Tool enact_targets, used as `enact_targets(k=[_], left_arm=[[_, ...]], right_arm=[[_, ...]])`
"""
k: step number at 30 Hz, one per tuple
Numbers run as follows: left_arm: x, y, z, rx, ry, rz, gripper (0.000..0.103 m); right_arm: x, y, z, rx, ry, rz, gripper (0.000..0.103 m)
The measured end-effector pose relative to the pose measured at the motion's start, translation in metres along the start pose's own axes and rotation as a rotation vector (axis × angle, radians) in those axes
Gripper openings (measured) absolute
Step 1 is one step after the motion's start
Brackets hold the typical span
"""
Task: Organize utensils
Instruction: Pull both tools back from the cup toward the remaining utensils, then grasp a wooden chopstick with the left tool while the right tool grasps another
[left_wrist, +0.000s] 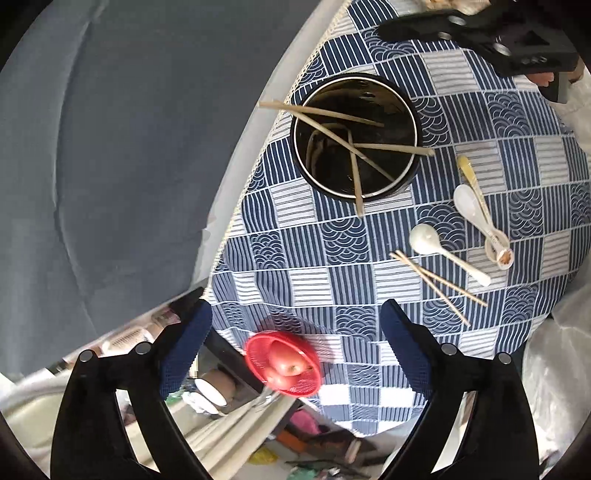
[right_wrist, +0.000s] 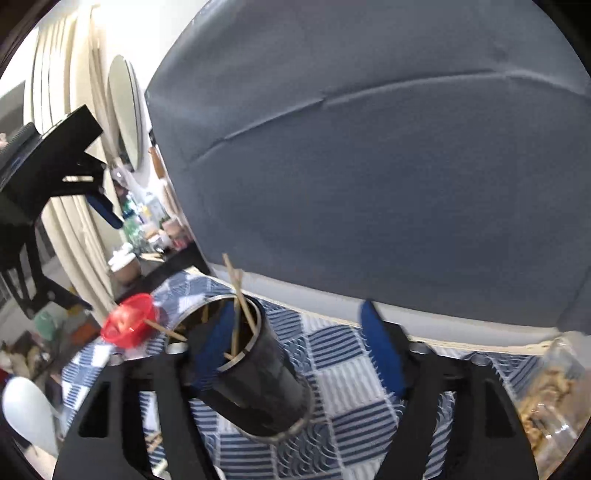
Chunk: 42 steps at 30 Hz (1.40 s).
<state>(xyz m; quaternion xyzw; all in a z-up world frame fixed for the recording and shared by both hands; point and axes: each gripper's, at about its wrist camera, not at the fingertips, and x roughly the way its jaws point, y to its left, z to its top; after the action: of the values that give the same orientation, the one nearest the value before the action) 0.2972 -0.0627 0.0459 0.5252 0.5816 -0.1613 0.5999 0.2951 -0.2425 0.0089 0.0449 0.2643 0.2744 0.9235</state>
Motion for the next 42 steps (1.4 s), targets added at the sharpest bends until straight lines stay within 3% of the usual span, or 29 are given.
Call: enact_targets(k=[2,10,18,32,42], left_arm=[[0.003,-0.003,-0.007,-0.023,-0.031,-0.008,0.091],[0.033,-0.025,-0.035,-0.105,-0.100,-0.040,0.091],[0.063,-0.045,-0.073,-0.204,-0.206,-0.175,0.091],[0.111,-0.075,-0.115,-0.268,-0.377,-0.388,0.091],[0.154,-0.103,-0.125,-0.308,-0.386,-0.503,0.091]], right_arm=[[-0.004,0.000,0.000,-0.013,0.020,-0.020,0.085],[-0.020,0.020,-0.005,-0.075,0.084,-0.133,0.089],[-0.029,0.061,-0.031,-0.155,0.209,-0.228,0.089],[-0.019,0.117,-0.085,-0.079,0.384,-0.295,0.089],[-0.002,0.166,-0.117,-0.106,0.464,-0.296,0.089]])
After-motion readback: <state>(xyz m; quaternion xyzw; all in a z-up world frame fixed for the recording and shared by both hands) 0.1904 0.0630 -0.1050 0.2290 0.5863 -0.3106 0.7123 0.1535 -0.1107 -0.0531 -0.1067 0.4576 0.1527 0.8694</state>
